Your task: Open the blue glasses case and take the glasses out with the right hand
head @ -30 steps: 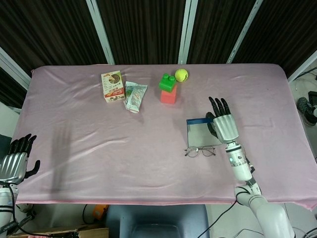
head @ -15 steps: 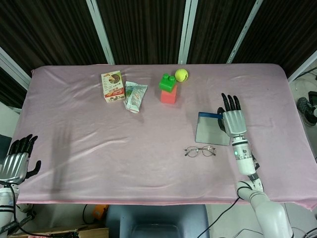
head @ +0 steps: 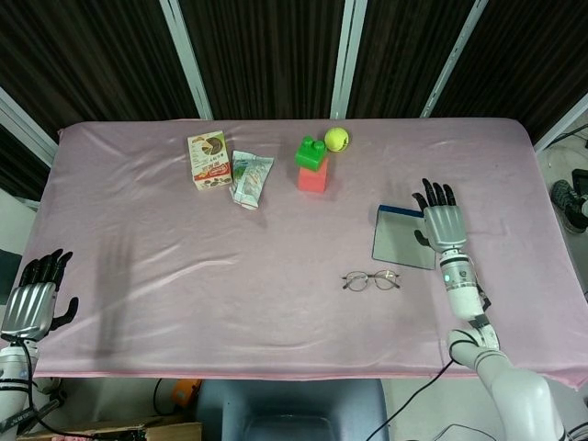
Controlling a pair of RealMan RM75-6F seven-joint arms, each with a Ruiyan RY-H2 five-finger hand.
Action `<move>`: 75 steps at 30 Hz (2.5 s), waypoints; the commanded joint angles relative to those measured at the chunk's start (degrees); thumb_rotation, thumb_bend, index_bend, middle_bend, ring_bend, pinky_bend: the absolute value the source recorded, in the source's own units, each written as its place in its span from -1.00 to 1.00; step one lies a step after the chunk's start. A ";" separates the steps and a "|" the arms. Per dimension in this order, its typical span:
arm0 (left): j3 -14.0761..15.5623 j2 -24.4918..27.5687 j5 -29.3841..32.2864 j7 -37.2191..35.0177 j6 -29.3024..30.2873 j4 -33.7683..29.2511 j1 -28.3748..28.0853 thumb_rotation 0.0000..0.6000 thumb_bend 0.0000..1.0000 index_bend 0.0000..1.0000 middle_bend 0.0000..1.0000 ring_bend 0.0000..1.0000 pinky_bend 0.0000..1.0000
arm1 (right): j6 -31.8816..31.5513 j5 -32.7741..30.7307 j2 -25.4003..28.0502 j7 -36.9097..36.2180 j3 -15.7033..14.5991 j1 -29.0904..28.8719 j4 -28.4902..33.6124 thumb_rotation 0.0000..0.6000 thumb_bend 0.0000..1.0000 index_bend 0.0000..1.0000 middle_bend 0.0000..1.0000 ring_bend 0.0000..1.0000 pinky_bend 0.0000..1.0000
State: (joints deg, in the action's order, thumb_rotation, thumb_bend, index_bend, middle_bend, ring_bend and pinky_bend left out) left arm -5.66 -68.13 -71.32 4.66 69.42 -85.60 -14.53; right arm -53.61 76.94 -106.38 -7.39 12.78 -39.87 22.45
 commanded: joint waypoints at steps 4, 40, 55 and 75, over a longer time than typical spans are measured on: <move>0.09 0.19 -0.48 -0.49 0.43 -0.19 0.20 1.00 -0.18 -1.00 -1.00 -1.00 -0.96 | -5.28 6.09 12.18 1.11 -5.35 3.79 22.09 1.00 -0.30 -0.31 -1.00 -1.00 -1.00; 0.18 0.53 -0.73 -0.97 0.38 -0.22 0.23 1.00 -0.18 -1.00 -1.00 -1.00 -0.96 | -2.67 6.48 16.29 14.90 -9.46 4.58 40.28 1.00 -0.03 0.30 -0.97 -1.00 -1.00; 0.31 0.69 -0.95 -1.11 0.49 -0.26 0.33 1.00 -0.18 -1.00 -1.00 -1.00 -0.96 | -1.76 6.03 14.76 14.60 -9.50 4.23 38.76 1.00 -0.02 0.32 -0.96 -1.00 -1.00; 0.38 0.93 -1.16 -1.42 0.45 -0.27 0.36 1.00 -0.18 -1.00 -1.00 -1.00 -0.96 | -0.44 4.71 13.20 14.23 -8.51 3.27 37.63 1.00 -0.01 0.32 -0.96 -1.00 -1.00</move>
State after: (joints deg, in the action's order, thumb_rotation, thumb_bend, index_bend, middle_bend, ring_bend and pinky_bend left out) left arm -5.28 -67.20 -72.49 3.23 69.87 -85.87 -14.17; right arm -54.08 81.68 -93.16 6.82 4.24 -36.57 60.09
